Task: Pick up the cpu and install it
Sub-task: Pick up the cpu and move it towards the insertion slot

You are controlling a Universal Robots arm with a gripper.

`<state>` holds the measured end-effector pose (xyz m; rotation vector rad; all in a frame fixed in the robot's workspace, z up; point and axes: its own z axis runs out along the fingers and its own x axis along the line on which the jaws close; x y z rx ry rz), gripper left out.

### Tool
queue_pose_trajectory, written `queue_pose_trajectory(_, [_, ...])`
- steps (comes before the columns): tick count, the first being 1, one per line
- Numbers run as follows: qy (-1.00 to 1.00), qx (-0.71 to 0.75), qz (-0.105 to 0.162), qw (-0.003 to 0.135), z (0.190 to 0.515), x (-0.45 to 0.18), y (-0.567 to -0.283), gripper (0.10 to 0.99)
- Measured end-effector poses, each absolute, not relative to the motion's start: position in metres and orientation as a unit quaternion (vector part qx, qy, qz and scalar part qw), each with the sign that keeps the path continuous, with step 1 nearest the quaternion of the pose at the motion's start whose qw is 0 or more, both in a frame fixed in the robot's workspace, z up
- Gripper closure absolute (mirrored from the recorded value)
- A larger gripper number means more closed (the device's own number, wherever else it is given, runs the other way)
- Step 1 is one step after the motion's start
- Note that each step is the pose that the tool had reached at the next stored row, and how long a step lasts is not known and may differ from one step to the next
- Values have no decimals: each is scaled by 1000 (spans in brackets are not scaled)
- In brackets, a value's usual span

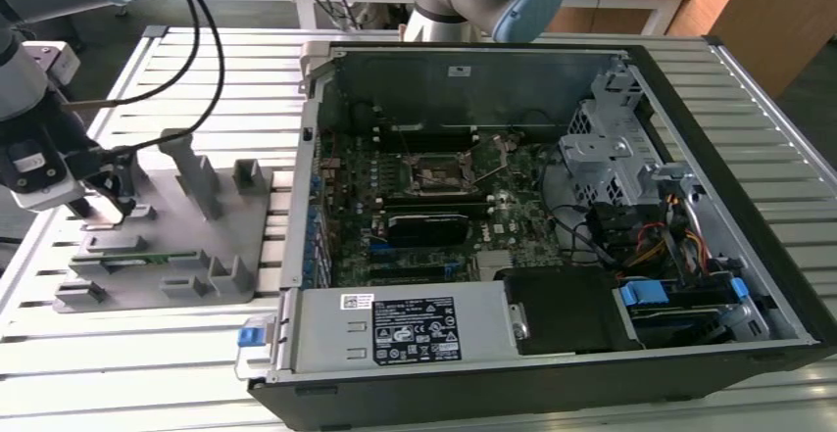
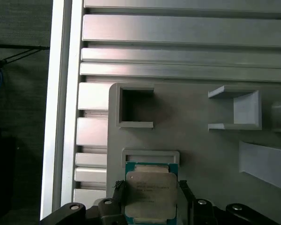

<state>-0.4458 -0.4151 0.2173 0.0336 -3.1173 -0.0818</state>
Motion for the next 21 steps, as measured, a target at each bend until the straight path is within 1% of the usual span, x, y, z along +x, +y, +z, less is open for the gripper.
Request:
queue_pose_trajectory(9, [-1000, 11, -26, 12, 242, -446, -415, 557])
queue_pose_trajectory(21, [-1000, 11, -26, 12, 250, -446, -415, 557])
